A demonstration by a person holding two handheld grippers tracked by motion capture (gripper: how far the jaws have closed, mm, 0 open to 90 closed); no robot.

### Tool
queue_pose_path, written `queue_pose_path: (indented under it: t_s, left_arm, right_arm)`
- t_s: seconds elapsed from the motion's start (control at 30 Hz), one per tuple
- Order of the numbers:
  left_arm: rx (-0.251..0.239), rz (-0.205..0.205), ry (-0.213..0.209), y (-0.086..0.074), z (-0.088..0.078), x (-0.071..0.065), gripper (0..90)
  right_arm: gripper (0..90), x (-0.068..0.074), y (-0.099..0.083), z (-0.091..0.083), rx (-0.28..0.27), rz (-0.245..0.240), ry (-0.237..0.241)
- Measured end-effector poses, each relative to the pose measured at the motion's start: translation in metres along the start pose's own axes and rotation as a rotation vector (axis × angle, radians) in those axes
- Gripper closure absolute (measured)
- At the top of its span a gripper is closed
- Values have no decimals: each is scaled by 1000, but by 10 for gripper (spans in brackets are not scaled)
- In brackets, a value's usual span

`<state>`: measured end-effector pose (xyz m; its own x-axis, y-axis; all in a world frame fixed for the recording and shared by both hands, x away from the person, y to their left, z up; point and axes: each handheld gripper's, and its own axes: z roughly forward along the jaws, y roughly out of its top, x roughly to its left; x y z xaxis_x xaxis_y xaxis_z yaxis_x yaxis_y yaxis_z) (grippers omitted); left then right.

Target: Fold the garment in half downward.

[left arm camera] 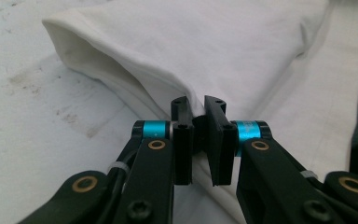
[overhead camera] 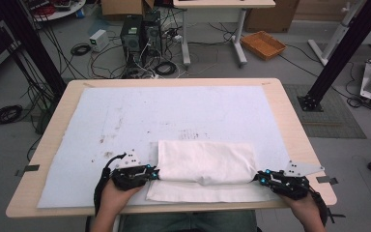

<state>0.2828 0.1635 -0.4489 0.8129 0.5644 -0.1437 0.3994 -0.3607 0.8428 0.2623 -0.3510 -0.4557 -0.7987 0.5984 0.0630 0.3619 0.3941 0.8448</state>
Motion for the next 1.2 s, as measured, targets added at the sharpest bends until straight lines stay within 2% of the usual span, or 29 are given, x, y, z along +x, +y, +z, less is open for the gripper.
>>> queue_pose_path:
  t_s: [0.07, 0.13, 0.27, 0.4, 0.47, 0.6, 0.77, 0.93, 1.07, 1.2]
  left_arm:
    - [5, -8, 9, 1, 3, 2, 817]
    - [17, -39, 41, 2, 6, 3, 816]
    - [10, -13, 37, 2, 5, 1, 820]
    - [11, -8, 41, 2, 6, -1, 828]
    - [11, -7, 35, 3, 5, -2, 830]
    - [-21, 6, 35, 5, -1, -7, 831]
    - [-38, 16, 31, 7, -15, -12, 831]
    - [-49, 3, 14, 5, -26, -17, 831]
    - [-36, -1, -6, -1, -30, -18, 831]
    - [-11, -11, -19, -9, -26, -19, 831]
  right_arm:
    - [829, 1, -1, 0, 1, -1, 2]
    - [828, 1, -1, 1, 7, -14, 4]
    - [829, 0, 0, 1, 7, -19, 9]
    - [829, -1, 0, 0, 1, -15, 10]
    - [832, -1, 0, -1, -7, -12, 10]
    - [838, 1, 2, -2, -15, -10, 1]
    - [846, 8, 11, -12, -31, -36, -18]
    - [849, 9, 16, -18, -42, -53, -25]
    - [849, 12, 18, -23, -46, -63, -30]
    - [850, 13, 15, -27, -48, -56, -26]
